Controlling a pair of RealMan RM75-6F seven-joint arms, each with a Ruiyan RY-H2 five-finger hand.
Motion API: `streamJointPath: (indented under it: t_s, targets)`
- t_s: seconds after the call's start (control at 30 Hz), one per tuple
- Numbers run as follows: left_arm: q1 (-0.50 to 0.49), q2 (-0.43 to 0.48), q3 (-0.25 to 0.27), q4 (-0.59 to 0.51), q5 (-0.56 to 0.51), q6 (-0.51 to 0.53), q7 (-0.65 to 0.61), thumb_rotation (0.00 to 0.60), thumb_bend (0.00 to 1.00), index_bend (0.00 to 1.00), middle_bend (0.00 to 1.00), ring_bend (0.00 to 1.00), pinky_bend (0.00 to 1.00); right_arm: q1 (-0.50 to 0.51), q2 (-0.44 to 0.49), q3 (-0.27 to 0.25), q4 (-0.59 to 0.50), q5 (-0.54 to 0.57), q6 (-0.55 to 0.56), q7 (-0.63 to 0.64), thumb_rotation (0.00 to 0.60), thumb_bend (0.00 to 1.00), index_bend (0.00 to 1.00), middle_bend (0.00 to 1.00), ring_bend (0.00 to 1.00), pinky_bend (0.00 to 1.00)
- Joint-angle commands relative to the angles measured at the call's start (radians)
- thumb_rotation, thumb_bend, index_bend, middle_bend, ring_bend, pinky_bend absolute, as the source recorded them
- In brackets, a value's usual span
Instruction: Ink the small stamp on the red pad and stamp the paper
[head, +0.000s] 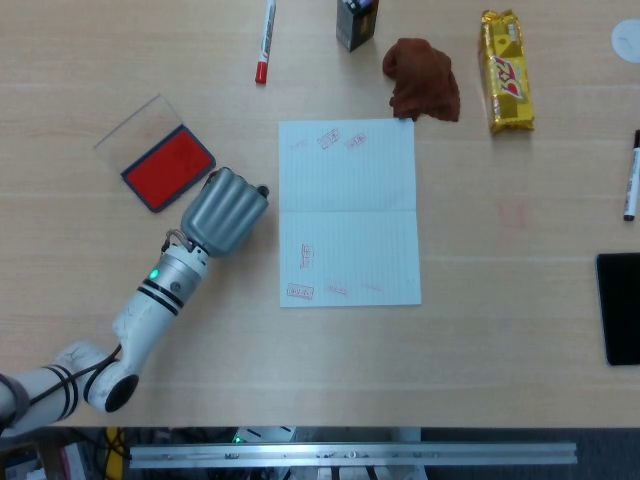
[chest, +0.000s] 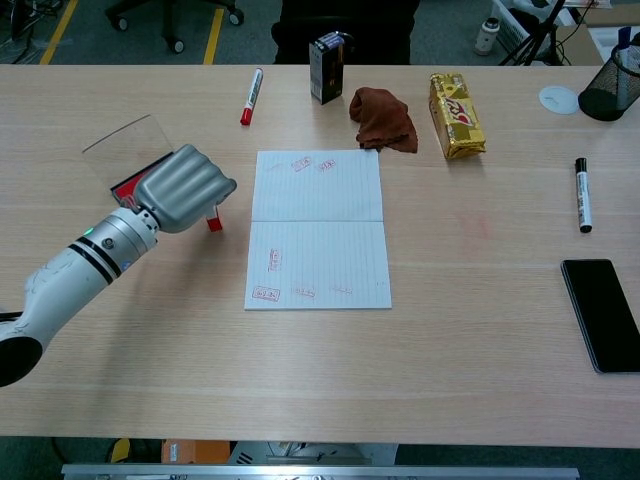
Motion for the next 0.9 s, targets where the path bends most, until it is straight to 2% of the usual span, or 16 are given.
streamJointPath:
  t_s: [0.03, 0.2, 0.43, 0.5, 0.7, 0.9]
  targets:
    - [0.003, 0.001, 0.002, -0.006, 0.004, 0.0, 0.005, 0.6, 0.29, 0.53, 1.0, 1.0, 1.0, -0.001, 0.0, 0.0, 0.001, 0.0, 0.001, 0.001, 0.6, 0.19, 0.07, 0.18, 0.09, 0.16]
    - [0.01, 0.012, 0.007, -0.036, 0.008, -0.006, 0.03, 0.6, 0.29, 0.51, 1.0, 1.0, 1.0, -0.002, 0.0, 0.0, 0.002, 0.001, 0.002, 0.003, 0.6, 0.19, 0.07, 0.18, 0.09, 0.16]
    - [0.015, 0.038, -0.004, -0.1, -0.01, -0.017, 0.074, 0.6, 0.29, 0.36, 1.0, 1.0, 1.0, -0.003, 0.0, 0.0, 0.003, -0.001, 0.005, 0.004, 0.6, 0.19, 0.07, 0.18, 0.09, 0.16]
    - [0.022, 0.077, -0.014, -0.173, -0.028, -0.014, 0.094, 0.6, 0.29, 0.31, 0.99, 0.99, 1.0, -0.003, 0.002, 0.002, 0.002, -0.002, 0.008, 0.006, 0.6, 0.19, 0.07, 0.18, 0.09, 0.16]
    - [0.041, 0.19, -0.035, -0.375, -0.097, -0.02, 0.136, 0.6, 0.29, 0.19, 0.85, 0.88, 1.0, 0.003, 0.002, 0.004, 0.002, -0.005, 0.002, 0.011, 0.6, 0.19, 0.07, 0.18, 0.09, 0.16]
    - [0.078, 0.298, -0.06, -0.527, -0.134, 0.024, 0.052, 0.6, 0.29, 0.18, 0.74, 0.75, 1.0, 0.012, 0.008, 0.007, 0.002, -0.005, -0.01, 0.021, 0.6, 0.19, 0.07, 0.18, 0.09, 0.16]
